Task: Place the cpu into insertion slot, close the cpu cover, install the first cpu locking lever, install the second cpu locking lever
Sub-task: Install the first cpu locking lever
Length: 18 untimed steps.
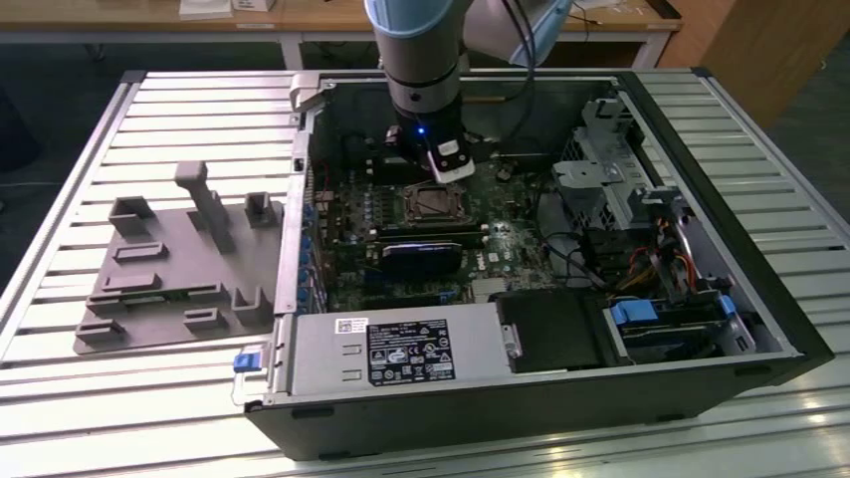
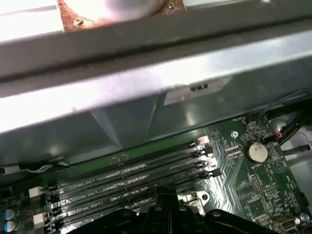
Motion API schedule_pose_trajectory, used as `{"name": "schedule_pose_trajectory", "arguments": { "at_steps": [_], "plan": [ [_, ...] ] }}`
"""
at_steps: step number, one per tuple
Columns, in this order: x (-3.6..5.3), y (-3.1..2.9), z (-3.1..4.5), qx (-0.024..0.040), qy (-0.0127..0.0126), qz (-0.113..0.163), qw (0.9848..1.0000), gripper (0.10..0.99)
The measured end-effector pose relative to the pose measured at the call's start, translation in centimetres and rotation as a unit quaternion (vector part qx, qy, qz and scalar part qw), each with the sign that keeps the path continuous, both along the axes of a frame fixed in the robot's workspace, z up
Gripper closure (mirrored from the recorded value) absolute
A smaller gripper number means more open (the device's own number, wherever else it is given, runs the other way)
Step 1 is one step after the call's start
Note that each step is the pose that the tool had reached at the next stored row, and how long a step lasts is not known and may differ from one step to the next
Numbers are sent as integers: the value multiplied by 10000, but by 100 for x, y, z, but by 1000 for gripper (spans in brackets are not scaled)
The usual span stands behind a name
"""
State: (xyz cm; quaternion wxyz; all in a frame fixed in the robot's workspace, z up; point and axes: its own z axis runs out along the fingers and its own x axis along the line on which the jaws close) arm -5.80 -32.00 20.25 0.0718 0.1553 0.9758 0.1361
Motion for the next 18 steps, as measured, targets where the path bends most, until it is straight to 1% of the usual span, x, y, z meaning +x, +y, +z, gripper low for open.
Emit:
{"name": "schedule_pose_trajectory", "arguments": {
  "at_steps": [2,4,6,9,10,11,13,16,18],
  "plan": [
    [-3,25,-3,-19,-14,-1,10000,984],
    [-5,43,-7,-50,-37,-2,10000,984],
    [-7,51,-12,-99,-78,-2,9999,984],
    [-13,62,-23,-185,-159,-2,9997,984],
    [-17,67,-25,-196,-176,-2,9997,984],
    [-20,74,-27,-204,-187,-2,9996,984],
    [-23,89,-31,-218,-197,-1,9996,984],
    [-23,106,-35,-226,-202,15,9995,984],
    [-25,114,-35,-245,-205,21,9995,984]
  ]
}}
